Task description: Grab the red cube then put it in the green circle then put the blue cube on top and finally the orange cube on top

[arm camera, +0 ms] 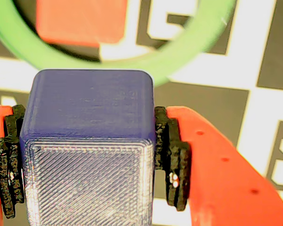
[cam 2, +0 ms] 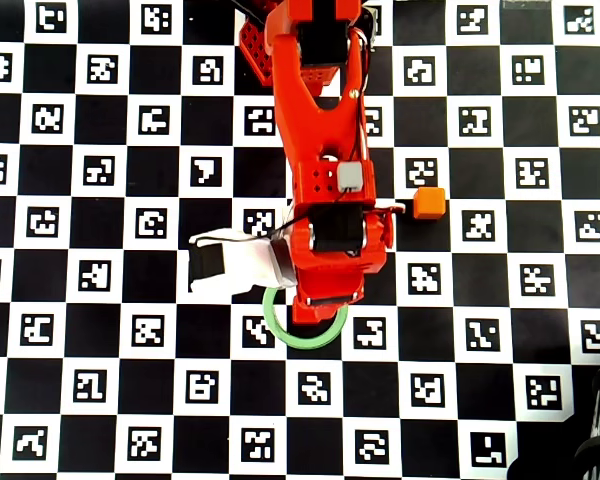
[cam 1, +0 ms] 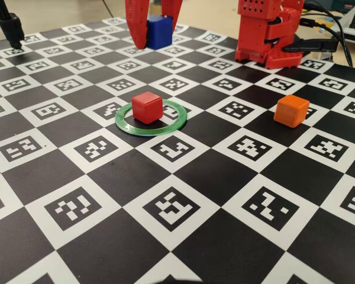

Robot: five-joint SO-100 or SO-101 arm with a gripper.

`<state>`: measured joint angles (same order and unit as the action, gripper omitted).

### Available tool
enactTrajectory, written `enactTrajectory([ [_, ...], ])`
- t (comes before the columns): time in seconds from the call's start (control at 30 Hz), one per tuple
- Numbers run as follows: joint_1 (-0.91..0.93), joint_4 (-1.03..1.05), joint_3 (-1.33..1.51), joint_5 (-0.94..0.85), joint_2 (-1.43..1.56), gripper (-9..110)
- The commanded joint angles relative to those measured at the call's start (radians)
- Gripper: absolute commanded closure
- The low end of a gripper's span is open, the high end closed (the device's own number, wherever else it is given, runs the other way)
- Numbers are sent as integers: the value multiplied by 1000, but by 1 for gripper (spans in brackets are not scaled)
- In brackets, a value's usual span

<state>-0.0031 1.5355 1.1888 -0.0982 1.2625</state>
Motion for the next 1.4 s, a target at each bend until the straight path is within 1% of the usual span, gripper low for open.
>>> enactTrajectory([
  [0.0,23,-43,-8,3,11,92],
  [0.37,31,-167,97,23,-28,92],
  [0.6,23,-212,124,49,-37,92],
  [1.0,12,-259,178,80,-43,92],
  [1.37,0,-259,184,104,-41,91],
])
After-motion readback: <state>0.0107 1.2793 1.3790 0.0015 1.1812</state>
